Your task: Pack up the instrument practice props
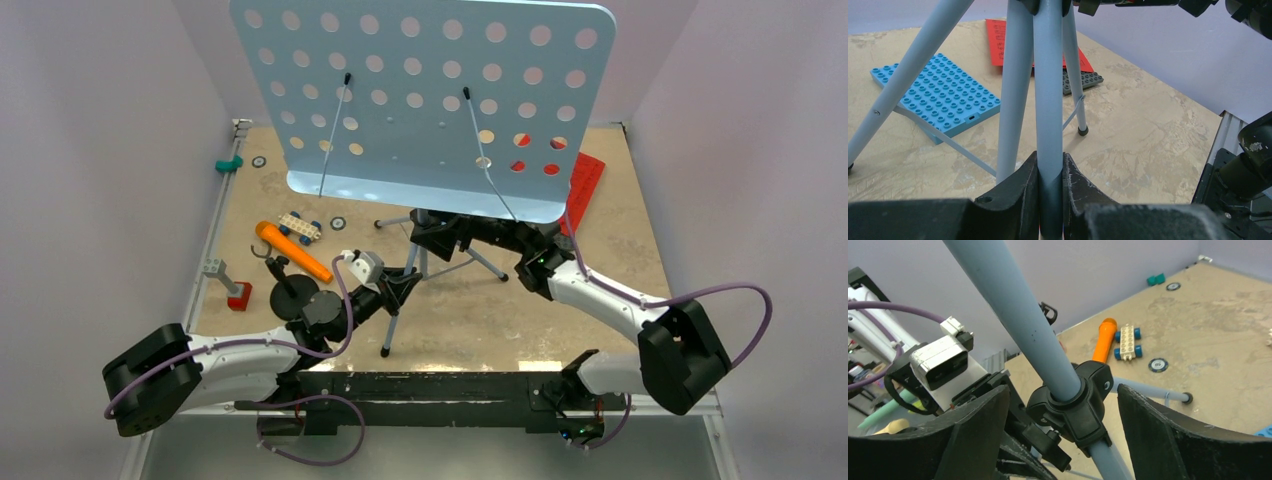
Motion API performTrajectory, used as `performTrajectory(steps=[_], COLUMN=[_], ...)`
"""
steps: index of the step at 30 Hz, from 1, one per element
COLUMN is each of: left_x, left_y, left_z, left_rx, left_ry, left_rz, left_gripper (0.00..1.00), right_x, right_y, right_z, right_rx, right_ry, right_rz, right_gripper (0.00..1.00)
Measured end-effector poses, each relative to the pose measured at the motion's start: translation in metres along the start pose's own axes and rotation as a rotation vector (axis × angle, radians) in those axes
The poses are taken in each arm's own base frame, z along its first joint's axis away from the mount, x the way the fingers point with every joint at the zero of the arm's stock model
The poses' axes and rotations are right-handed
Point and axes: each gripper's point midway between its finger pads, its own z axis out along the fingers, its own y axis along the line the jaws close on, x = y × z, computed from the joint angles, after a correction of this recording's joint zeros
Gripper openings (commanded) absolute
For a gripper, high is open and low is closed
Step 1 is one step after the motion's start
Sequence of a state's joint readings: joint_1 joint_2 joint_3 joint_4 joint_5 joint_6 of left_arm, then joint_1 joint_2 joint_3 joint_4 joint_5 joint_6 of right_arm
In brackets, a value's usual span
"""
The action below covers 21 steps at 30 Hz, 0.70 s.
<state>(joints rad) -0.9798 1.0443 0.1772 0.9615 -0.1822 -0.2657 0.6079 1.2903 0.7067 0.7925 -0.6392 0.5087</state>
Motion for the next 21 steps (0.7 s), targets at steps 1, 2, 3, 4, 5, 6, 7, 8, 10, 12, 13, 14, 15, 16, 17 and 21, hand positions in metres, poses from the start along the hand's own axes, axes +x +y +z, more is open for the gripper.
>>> performTrajectory(steps=[1,2,3,4,5,6,7,8,10,12,13,14,15,16,17,21], left_x=[0.000,0.000,0.000,0.000,0.000,0.000,0.000,0.000,0.000,0.000,0.000,0.000,0.000,0.000,0.000,0.000], left_y=[0.000,0.000,0.000,0.000,0.001,0.001,0.001,0.001,0.001,0.001,0.001,0.001,0.001,0.001,0.001,0.000], left_z=[0.000,0.000,0.000,0.000,0.000,0.000,-0.001,-0.001,-0.001,-0.001,-0.001,-0.001,-0.001,-0.001,-0.001,-0.001], left_rx=[-0.001,-0.001,-0.001,-0.002,-0.003,-0.004,-0.004,-0.005,-0.005,-0.006,-0.006,-0.007,-0.007,-0.007,-0.007,-0.007], left_ry=[0.000,0.001,0.002,0.002,0.003,0.003,0.004,0.005,0.005,0.008,0.010,0.012,0.012,0.013,0.014,0.015], left_rz=[0.000,0.001,0.001,0.001,0.002,0.002,0.002,0.002,0.002,0.003,0.003,0.003,0.004,0.004,0.004,0.004], left_gripper=[0.00,0.00,0.00,0.00,0.00,0.00,0.00,0.00,0.00,0.00,0.00,0.00,0.00,0.00,0.00,0.00], right_x=[0.000,-0.001,-0.004,-0.007,-0.011,-0.014,-0.019,-0.022,-0.030,-0.043,-0.052,-0.062,-0.073,-0.083,-0.090,-0.109], right_y=[0.001,0.001,0.002,0.004,0.005,0.005,0.005,0.005,0.006,0.008,0.011,0.015,0.019,0.022,0.025,0.034], right_z=[0.001,0.002,0.003,0.003,0.004,0.004,0.004,0.004,0.003,0.005,0.006,0.008,0.010,0.012,0.014,0.021], right_rx=[-0.003,-0.005,-0.009,-0.015,-0.022,-0.023,-0.027,-0.030,-0.040,-0.050,-0.061,-0.074,-0.085,-0.096,-0.105,-0.144], right_ry=[0.013,0.019,0.021,0.021,0.015,0.010,0.002,-0.003,-0.015,-0.033,-0.044,-0.058,-0.073,-0.087,-0.097,-0.115], right_rz=[0.005,0.006,0.006,0.004,-0.003,-0.006,-0.008,-0.010,-0.018,-0.033,-0.048,-0.067,-0.085,-0.106,-0.120,-0.165], right_gripper=[0.89,0.89,0.90,0.91,0.92,0.92,0.93,0.93,0.94,0.94,0.94,0.94,0.94,0.93,0.91,0.77])
